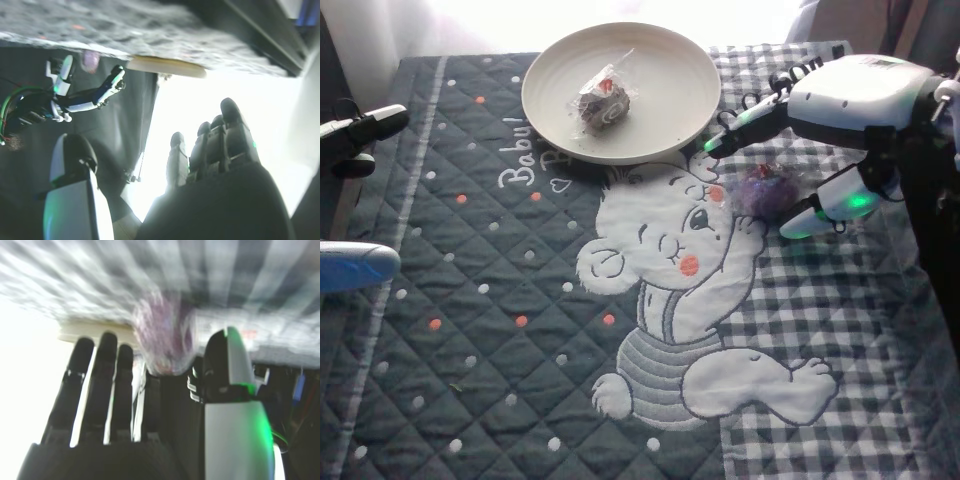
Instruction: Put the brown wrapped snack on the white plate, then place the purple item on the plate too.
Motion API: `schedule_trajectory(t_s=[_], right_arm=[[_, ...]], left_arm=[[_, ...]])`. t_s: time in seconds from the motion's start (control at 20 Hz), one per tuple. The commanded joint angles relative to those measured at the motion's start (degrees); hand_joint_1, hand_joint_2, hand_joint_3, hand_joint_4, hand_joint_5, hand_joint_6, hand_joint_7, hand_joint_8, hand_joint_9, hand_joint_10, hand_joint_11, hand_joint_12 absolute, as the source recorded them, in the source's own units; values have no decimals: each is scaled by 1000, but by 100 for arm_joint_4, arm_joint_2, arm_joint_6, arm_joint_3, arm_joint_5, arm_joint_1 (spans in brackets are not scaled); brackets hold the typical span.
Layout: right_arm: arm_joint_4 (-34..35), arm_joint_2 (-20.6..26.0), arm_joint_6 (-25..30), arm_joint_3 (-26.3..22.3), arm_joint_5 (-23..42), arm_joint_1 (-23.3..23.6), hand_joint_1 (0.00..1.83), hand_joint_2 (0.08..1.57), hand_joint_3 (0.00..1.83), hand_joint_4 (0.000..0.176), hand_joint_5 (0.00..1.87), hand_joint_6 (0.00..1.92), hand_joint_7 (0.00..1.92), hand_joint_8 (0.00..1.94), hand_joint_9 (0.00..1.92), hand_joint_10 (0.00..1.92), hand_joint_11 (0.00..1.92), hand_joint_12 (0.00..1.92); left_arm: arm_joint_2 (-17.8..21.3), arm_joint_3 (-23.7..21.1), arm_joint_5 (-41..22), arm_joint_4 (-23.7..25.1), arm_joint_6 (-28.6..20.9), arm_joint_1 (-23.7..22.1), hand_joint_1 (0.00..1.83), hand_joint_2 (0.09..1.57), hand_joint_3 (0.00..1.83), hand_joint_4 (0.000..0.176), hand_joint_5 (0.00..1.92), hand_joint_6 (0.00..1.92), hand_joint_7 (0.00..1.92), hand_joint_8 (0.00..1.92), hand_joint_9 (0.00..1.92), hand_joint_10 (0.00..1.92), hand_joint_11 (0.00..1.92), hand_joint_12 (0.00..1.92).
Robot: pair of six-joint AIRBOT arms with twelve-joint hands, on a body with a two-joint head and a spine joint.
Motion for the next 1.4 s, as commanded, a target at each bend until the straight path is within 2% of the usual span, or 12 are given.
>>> schedule_trajectory(t_s=[0.0,0.1,0.2,0.35,0.55,0.75,0.85,0.95,1.0,1.05,1.15,1.35], right_arm=[[202,7,18,-10,452,66,1122,871,0,110,567,0,642,23,651,561,348,1641],[204,11,18,-6,418,66,1098,910,0,56,649,10,570,551,449,1555,519,1910],[208,11,17,41,402,66,1314,1042,8,0,880,23,956,860,775,952,589,1496],[207,11,17,89,401,66,1279,1072,1,0,1325,146,969,1230,833,1397,630,1764],[469,58,15,197,628,69,1363,1072,2,0,1075,731,1164,816,839,1179,246,1433],[831,-289,-411,450,902,980,1271,1117,3,0,900,976,1069,959,999,1047,792,1450],[809,-614,-413,723,896,1350,1392,1050,0,0,993,884,1274,291,1096,1059,968,1076],[810,-926,-413,1013,748,1553,1500,1035,1,0,1017,836,1385,49,1176,827,814,1389],[810,-1041,-413,1127,670,1593,1423,1028,0,0,1115,512,1302,394,1108,1027,803,1316],[818,-1170,-413,1259,571,1613,1111,926,0,0,708,117,807,127,791,529,578,1134],[833,-1260,-334,1391,446,1619,850,792,0,155,78,4,117,4,135,38,22,852],[876,-1175,-198,1302,492,1618,807,778,1,176,0,0,0,0,0,0,0,422]], left_arm=[[9,1,-704,-75,-58,-33,678,864,0,174,113,3,34,2,27,4,0,498],[9,-3,-713,-75,-60,-33,697,871,1,161,125,1,31,1,26,0,0,513],[0,-6,-735,-75,-90,-26,717,870,0,165,129,0,25,0,8,1,0,379],[-3,-7,-750,-75,-101,-19,719,873,1,166,118,0,36,4,15,4,0,361],[-32,5,-753,-84,-102,-2,716,876,0,142,132,3,47,2,37,5,0,454],[-54,29,-810,-95,-133,-12,707,871,3,154,148,0,81,5,70,6,0,474],[-69,50,-836,-80,-152,-10,707,861,0,136,164,4,90,3,94,8,0,563],[-75,72,-844,-30,-151,-62,705,846,0,136,188,4,100,2,100,4,0,565],[-76,77,-863,-24,-151,-81,713,839,0,139,180,2,93,3,101,2,0,596],[-77,81,-912,-23,-151,-92,712,848,1,135,176,0,80,6,97,1,0,545],[-79,89,-1064,-8,-151,-165,760,846,0,115,183,2,73,3,78,2,0,430],[-37,73,-1409,50,-152,-342,754,852,0,125,163,2,87,1,60,7,0,478]])
